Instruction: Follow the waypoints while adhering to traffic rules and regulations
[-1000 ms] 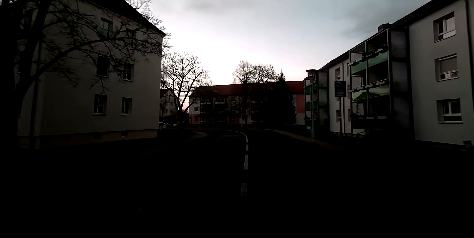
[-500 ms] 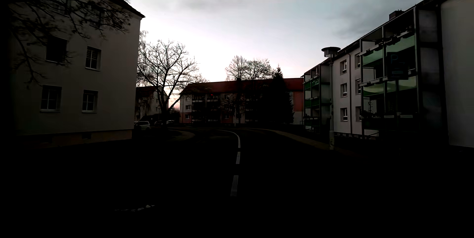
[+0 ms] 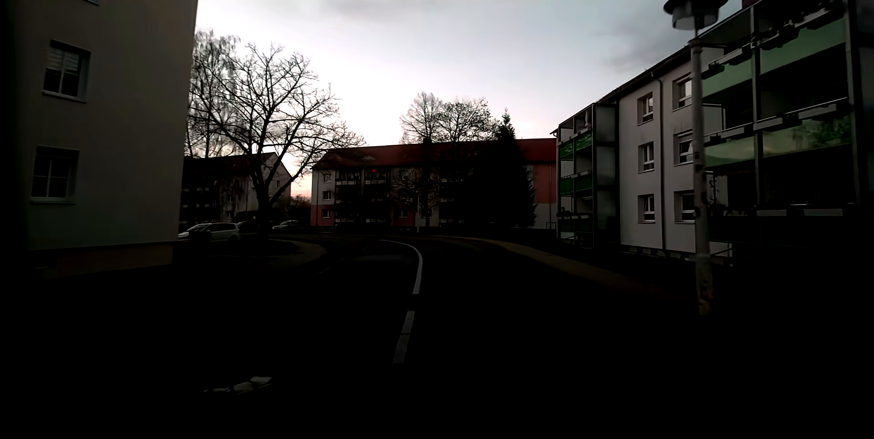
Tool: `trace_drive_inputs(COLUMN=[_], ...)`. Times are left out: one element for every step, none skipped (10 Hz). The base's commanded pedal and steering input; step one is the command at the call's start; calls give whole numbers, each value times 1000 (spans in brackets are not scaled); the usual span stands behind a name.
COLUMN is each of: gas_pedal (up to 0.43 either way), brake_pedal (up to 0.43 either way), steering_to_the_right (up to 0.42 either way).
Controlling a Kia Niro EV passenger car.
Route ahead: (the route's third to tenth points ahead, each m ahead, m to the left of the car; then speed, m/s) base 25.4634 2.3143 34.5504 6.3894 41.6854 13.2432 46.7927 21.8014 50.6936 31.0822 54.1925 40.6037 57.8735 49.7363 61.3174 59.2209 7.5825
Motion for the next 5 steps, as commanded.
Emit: trace_drive_inputs(gas_pedal=[67,67,67,59,59], brake_pedal=[0,0,0,0,0], steering_to_the_right=[34,30,26,22,13])
